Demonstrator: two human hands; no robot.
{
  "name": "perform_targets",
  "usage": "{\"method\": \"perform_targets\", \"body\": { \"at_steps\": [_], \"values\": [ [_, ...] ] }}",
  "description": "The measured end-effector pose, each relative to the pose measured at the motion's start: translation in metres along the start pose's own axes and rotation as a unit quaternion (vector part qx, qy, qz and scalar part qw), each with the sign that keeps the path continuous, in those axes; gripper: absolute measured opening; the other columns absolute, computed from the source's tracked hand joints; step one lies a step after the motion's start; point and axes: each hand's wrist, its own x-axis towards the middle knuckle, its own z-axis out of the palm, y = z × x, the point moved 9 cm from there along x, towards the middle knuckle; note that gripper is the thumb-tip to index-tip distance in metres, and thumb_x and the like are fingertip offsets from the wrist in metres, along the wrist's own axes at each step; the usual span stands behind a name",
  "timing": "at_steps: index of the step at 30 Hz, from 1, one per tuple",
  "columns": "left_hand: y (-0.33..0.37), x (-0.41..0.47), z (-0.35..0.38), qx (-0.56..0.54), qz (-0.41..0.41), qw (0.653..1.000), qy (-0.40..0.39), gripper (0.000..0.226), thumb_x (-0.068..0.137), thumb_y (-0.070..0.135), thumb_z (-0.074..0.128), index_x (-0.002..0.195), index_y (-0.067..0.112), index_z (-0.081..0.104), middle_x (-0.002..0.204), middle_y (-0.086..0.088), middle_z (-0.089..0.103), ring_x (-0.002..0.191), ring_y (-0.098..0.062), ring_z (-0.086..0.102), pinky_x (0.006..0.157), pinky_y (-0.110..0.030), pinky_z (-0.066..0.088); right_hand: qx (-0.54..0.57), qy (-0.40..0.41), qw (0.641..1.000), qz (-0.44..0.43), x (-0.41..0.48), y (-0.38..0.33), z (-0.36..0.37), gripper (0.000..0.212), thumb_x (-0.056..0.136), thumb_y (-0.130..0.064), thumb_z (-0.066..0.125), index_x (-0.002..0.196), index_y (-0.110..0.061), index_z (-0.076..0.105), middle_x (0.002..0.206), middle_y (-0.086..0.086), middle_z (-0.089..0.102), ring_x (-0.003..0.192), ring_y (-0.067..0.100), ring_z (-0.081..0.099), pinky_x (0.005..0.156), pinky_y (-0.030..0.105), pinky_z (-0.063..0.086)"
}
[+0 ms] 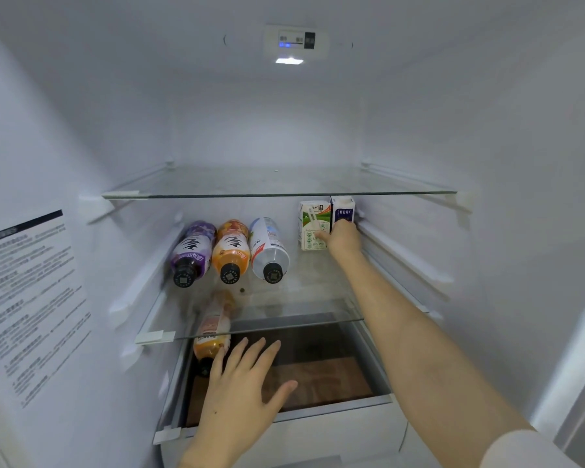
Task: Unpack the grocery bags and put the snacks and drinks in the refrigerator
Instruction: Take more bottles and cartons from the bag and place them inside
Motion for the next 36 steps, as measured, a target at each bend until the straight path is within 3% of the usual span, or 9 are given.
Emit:
{"method": "perform_targets", "body": {
  "at_steps": [5, 13, 18, 21, 23, 25, 29, 33, 36],
  "values": [
    [-0.004, 0.003, 0.002, -0.005, -0.009, 1.0, 0.004, 0.068, 0.091, 0.074, 0.014, 0.123, 0.038, 0.062, 0.121, 0.013, 0.066, 0.116, -0.017, 0.062, 0.107, -0.035, 0.03, -0.024, 0.011, 1.0, 0.005, 0.006, 0.004, -0.001, 0.041, 0.087, -0.038, 0.068, 0.109, -0.004, 0.063, 0.109, 0.013, 0.067, 0.097, 0.03, 0.063, 0.07, 0.033, 0.046],
    [-0.014, 0.008, 0.011, 0.015, -0.027, 0.999, 0.022, 0.07, 0.091, 0.073, 0.014, 0.123, 0.035, 0.062, 0.121, 0.01, 0.066, 0.117, -0.019, 0.061, 0.102, -0.043, 0.041, -0.06, 0.026, 0.998, -0.003, 0.002, 0.007, -0.007, 0.047, 0.086, -0.042, 0.068, 0.109, -0.002, 0.062, 0.109, 0.015, 0.066, 0.098, 0.032, 0.063, 0.065, 0.031, 0.04],
    [-0.037, 0.029, 0.012, 0.032, -0.062, 0.996, 0.057, 0.052, 0.086, 0.056, 0.049, 0.126, 0.025, 0.061, 0.133, -0.008, 0.059, 0.127, -0.035, 0.05, 0.102, -0.06, 0.038, -0.038, -0.01, 0.999, -0.007, -0.007, 0.002, -0.013, 0.049, 0.084, -0.048, 0.068, 0.105, -0.004, 0.066, 0.105, 0.013, 0.069, 0.093, 0.029, 0.064, 0.064, 0.03, 0.043],
    [-0.052, 0.047, 0.012, 0.019, -0.11, 0.992, 0.06, 0.059, 0.08, 0.04, 0.071, 0.134, 0.023, 0.054, 0.143, -0.017, 0.047, 0.135, -0.043, 0.033, 0.105, -0.065, 0.031, -0.016, -0.039, 0.999, -0.03, -0.026, -0.01, -0.017, 0.056, 0.086, -0.051, 0.064, 0.121, -0.008, 0.06, 0.122, 0.01, 0.063, 0.11, 0.028, 0.059, 0.083, 0.034, 0.047],
    [-0.058, 0.055, 0.011, -0.004, -0.142, 0.989, 0.041, 0.065, 0.085, 0.034, 0.067, 0.143, 0.023, 0.041, 0.149, -0.018, 0.035, 0.138, -0.042, 0.024, 0.106, -0.063, 0.03, 0.031, -0.065, 0.996, -0.057, -0.045, -0.02, -0.019, 0.07, 0.085, -0.055, 0.063, 0.139, -0.014, 0.047, 0.139, 0.008, 0.052, 0.125, 0.026, 0.05, 0.102, 0.039, 0.042],
    [-0.067, 0.06, 0.019, -0.023, -0.173, 0.985, 0.016, 0.068, 0.091, 0.028, 0.058, 0.15, 0.024, 0.025, 0.155, -0.015, 0.02, 0.142, -0.037, 0.014, 0.109, -0.056, 0.03, 0.059, -0.078, 0.991, -0.087, -0.065, -0.027, -0.021, 0.079, 0.083, -0.056, 0.065, 0.147, -0.019, 0.037, 0.148, 0.004, 0.043, 0.134, 0.024, 0.042, 0.109, 0.041, 0.037],
    [-0.082, 0.059, 0.024, -0.041, -0.201, 0.977, 0.06, 0.065, 0.084, -0.003, 0.055, 0.144, 0.016, 0.037, 0.145, -0.018, 0.037, 0.131, -0.039, 0.033, 0.1, -0.054, 0.043, 0.071, -0.038, 0.989, -0.125, -0.095, -0.032, -0.035, 0.086, 0.078, -0.059, 0.068, 0.149, -0.027, 0.033, 0.152, -0.001, 0.039, 0.138, 0.022, 0.036, 0.112, 0.044, 0.034],
    [-0.09, 0.055, 0.03, -0.003, -0.224, 0.973, 0.045, 0.054, 0.089, -0.003, 0.046, 0.14, 0.014, 0.039, 0.138, -0.02, 0.043, 0.12, -0.039, 0.046, 0.096, -0.049, 0.044, 0.07, -0.01, 0.987, -0.145, -0.126, -0.032, -0.045, 0.086, 0.076, -0.062, 0.067, 0.149, -0.032, 0.031, 0.151, -0.006, 0.038, 0.138, 0.019, 0.034, 0.111, 0.048, 0.034],
    [-0.087, 0.054, 0.031, 0.059, -0.248, 0.966, 0.042, 0.037, 0.073, -0.013, 0.066, 0.109, -0.005, 0.062, 0.103, -0.032, 0.06, 0.088, -0.047, 0.06, 0.071, -0.055, 0.055, 0.049, 0.012, 0.984, -0.169, -0.153, -0.035, -0.051, 0.083, 0.079, -0.062, 0.065, 0.149, -0.034, 0.029, 0.153, -0.009, 0.035, 0.14, 0.017, 0.028, 0.114, 0.046, 0.029]
  ]
}}
